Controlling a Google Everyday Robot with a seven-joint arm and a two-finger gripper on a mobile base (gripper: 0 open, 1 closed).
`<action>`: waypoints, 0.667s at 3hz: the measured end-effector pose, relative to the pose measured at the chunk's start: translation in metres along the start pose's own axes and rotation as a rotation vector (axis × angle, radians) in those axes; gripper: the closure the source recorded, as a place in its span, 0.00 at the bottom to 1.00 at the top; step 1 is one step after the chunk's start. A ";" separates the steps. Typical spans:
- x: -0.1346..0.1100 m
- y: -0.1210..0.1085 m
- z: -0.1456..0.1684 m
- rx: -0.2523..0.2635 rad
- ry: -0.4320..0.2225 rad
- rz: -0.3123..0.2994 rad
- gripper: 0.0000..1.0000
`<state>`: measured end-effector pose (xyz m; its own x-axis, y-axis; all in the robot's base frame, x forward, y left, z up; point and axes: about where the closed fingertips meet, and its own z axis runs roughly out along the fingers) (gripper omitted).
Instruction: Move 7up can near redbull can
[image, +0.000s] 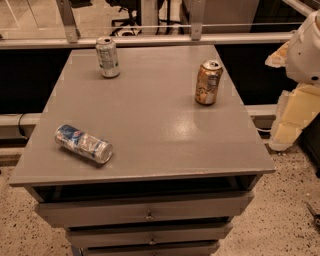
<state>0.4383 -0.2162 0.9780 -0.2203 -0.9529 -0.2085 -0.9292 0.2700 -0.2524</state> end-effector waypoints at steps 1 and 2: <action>0.000 0.000 0.000 0.000 0.000 0.000 0.00; -0.015 -0.009 0.011 0.003 -0.037 -0.005 0.00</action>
Offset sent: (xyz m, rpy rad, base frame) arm 0.0433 0.0374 -0.0178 0.0936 -0.0192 0.0377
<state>0.4534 -0.2026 0.9735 -0.2049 -0.9483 -0.2422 -0.9292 0.2662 -0.2565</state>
